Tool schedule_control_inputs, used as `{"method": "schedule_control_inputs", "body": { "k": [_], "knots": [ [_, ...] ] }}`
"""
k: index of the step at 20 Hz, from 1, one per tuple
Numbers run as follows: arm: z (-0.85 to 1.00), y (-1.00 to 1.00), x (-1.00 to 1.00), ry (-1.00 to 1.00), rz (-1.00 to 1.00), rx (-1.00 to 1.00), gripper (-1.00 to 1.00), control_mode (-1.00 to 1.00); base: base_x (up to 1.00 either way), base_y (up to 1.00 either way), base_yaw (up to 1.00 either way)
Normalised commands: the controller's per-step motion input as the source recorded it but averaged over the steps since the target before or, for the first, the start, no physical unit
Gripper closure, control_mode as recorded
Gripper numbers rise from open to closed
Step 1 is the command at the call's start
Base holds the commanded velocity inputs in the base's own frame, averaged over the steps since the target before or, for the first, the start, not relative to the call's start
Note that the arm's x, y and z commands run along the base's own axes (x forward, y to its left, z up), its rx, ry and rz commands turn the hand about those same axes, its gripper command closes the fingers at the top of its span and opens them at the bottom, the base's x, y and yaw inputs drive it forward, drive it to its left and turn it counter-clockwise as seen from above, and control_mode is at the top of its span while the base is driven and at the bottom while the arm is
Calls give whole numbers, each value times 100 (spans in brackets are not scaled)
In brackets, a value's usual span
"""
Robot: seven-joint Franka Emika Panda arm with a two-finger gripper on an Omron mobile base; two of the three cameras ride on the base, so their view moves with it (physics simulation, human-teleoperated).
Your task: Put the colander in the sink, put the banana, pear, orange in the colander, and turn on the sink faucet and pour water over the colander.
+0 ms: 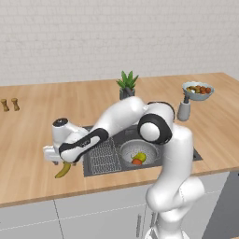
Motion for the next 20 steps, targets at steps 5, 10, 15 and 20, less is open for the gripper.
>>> {"method": "schedule_control_inputs", "body": {
  "k": [5, 10, 15, 20],
  "knots": [
    [-24, -1, 6, 3, 0, -2, -100, -100, 0, 0, 0],
    [-26, -4, 0, 0, 0, 0, -100, -100, 0, 0, 0],
    [-25, -2, 0, 0, 0, 0, 100, -100, 0, 0, 0],
    [-18, -27, 0, 0, 0, 0, 100, -100, 0, 0, 0]
  ]
}}
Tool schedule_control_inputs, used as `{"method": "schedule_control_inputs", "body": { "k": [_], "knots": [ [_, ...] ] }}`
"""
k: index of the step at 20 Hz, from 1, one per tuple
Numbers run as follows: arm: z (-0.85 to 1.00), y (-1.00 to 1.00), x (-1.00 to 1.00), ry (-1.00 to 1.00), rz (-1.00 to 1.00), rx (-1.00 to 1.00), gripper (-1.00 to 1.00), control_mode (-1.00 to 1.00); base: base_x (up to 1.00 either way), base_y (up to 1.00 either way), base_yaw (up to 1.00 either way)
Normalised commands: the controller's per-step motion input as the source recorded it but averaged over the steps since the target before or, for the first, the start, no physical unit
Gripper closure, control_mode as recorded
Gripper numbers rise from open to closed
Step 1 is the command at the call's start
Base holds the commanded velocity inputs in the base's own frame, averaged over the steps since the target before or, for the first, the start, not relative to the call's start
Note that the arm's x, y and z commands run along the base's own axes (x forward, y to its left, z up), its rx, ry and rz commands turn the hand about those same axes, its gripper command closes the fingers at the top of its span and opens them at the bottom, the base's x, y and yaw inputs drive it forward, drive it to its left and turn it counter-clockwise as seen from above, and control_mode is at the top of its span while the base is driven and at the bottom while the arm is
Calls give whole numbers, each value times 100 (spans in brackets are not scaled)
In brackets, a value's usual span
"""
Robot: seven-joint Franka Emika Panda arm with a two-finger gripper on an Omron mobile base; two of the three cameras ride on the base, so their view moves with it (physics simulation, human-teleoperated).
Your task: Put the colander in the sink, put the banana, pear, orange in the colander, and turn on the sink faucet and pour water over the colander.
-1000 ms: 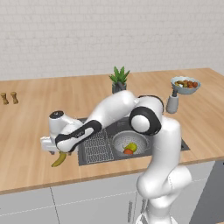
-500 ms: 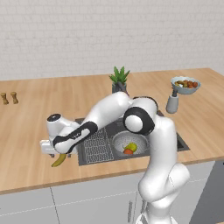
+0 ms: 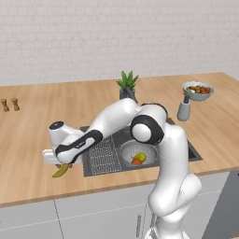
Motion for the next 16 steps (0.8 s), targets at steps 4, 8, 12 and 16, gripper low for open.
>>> {"method": "schedule_control_inputs", "body": {
  "k": [4, 8, 12, 16],
  "knots": [
    [-9, -52, 0, 2, 0, 0, 100, -100, 0, 0, 0],
    [12, -63, -7, 3, 0, 0, 100, -100, 0, 0, 0],
    [31, -64, -10, 0, 0, 0, 100, -100, 0, 0, 0],
    [26, -74, -7, 0, -2, 0, 100, -100, 0, 0, 0]
  ]
}}
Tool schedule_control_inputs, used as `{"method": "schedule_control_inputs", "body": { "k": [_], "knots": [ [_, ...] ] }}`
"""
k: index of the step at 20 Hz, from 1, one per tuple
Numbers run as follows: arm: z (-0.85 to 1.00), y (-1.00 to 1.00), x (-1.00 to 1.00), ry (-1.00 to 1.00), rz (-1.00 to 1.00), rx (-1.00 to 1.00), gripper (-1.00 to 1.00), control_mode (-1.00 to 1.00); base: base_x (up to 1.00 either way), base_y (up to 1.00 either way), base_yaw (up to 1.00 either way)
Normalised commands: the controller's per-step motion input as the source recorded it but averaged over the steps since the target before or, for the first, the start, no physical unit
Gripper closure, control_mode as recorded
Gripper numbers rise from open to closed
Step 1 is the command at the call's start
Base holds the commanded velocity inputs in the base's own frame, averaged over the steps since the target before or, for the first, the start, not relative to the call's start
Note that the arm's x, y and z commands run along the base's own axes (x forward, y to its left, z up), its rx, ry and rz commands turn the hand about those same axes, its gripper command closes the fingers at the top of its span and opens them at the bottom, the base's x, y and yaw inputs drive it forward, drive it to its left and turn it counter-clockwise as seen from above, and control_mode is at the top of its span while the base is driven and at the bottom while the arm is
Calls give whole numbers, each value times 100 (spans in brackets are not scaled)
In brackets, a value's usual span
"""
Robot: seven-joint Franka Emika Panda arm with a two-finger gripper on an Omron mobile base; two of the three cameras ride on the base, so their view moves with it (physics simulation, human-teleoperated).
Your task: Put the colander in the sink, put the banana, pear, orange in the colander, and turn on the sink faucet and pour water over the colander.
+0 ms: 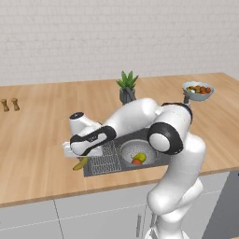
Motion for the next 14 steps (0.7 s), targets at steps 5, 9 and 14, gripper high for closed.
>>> {"method": "schedule_control_inputs", "body": {
  "k": [5, 9, 14],
  "knots": [
    [11, -81, -2, 0, -6, 0, 100, -100, 0, 0, 0],
    [11, -84, -2, 0, -2, 0, 100, -100, 0, 0, 0],
    [8, -84, 3, 4, -6, 0, 100, -100, 0, 0, 0]
  ]
}}
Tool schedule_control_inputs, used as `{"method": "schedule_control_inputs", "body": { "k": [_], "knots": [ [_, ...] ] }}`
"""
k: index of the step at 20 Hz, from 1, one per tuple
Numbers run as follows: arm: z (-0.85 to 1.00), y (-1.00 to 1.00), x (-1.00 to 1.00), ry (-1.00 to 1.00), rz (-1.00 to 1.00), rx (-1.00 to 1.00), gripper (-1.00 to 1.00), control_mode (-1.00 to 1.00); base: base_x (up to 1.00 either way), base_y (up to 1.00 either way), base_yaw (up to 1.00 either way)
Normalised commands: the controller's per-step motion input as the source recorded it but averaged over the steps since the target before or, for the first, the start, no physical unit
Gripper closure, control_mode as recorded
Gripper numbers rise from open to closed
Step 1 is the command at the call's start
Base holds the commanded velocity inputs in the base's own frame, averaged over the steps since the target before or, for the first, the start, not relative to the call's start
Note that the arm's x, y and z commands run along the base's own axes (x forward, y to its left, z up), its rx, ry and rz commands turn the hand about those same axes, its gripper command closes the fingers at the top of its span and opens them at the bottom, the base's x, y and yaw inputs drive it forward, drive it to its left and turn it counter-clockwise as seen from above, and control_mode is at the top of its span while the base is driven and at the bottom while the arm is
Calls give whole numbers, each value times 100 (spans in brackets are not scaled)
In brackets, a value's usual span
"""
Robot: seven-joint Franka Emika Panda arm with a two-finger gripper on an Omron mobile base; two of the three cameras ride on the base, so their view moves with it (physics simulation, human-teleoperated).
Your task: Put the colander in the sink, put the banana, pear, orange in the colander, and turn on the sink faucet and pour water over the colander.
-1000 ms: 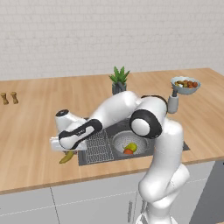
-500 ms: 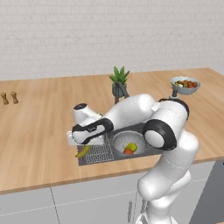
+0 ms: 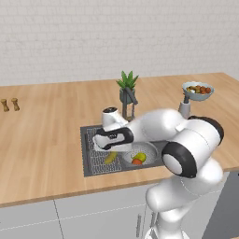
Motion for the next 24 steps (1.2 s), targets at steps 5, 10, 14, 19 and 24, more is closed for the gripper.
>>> {"method": "schedule_control_inputs", "body": {
  "k": [5, 10, 14, 19, 24],
  "knots": [
    [1, -85, 17, 5, -11, 0, 100, -100, 0, 0, 0],
    [0, -73, 43, 8, -16, 0, 100, -100, 0, 0, 0],
    [0, -48, 60, 8, -15, 0, 100, -100, 0, 0, 0],
    [-17, -36, 45, 3, -12, -1, 100, -100, 0, 0, 0],
    [-41, -9, 15, 0, -13, -5, 100, -100, 0, 0, 0]
  ]
}}
